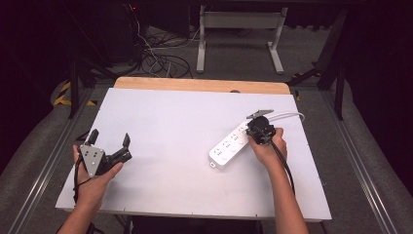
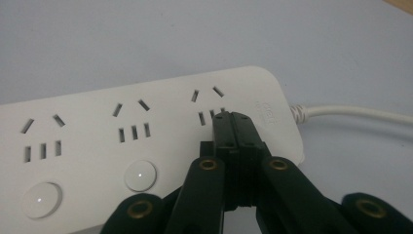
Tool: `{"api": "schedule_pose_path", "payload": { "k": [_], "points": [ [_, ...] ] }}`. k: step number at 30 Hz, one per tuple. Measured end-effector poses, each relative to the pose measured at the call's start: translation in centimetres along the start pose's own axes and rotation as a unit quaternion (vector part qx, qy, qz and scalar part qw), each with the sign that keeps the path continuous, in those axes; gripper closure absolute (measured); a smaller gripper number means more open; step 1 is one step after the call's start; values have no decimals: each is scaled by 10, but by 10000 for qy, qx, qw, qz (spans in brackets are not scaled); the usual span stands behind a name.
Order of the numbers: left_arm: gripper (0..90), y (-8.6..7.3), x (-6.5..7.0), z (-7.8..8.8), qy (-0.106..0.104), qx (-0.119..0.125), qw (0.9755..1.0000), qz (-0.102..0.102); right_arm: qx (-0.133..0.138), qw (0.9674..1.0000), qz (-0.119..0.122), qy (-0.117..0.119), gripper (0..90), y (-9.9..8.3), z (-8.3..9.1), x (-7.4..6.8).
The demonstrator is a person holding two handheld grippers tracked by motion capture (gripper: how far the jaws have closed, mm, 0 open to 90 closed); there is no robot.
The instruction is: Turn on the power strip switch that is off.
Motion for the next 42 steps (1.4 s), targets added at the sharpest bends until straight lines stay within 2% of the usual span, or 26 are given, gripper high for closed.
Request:
{"api": "schedule_pose_path", "payload": {
  "k": [14, 22, 31, 32, 33, 36, 42],
  "points": [
    [44, 0, 1, 0, -15, -7, 10000, -30, -29, 10000, -42, -47, 900, 0, 0, 0],
    [45, 0, 1, 0, -23, -12, 10000, -32, -4, 9998, -191, 81, 900, -1, -1, 1],
    [45, 0, 1, 0, -13, -13, 10000, -31, 4, 9999, -146, 33, 900, -1, -1, 1],
    [45, 0, 1, 0, -13, -15, 10000, -35, -3, 10000, -37, -58, 900, -1, -1, -1],
    [45, 0, 1, 0, -5, -19, 10000, -41, -12, 10000, -29, -80, 900, -1, -1, -1],
    [44, 0, 0, 0, 6, -15, 10000, -44, 2, 9999, -130, -19, 900, -2, -2, -1],
    [44, 0, -1, 0, 7, -16, 10000, -16, 39, 9999, -152, 22, 900, -2, -1, 0]
  ]
}}
Point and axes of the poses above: each handheld gripper's, and its own axes: z roughly backward along the jaws, y roughly out of its top, x roughly to its right, the point moved 9 cm from there along -z, roughly forward along the jaws, and after that the axes turned 7 degrees about -y, right-handed, at the moved point
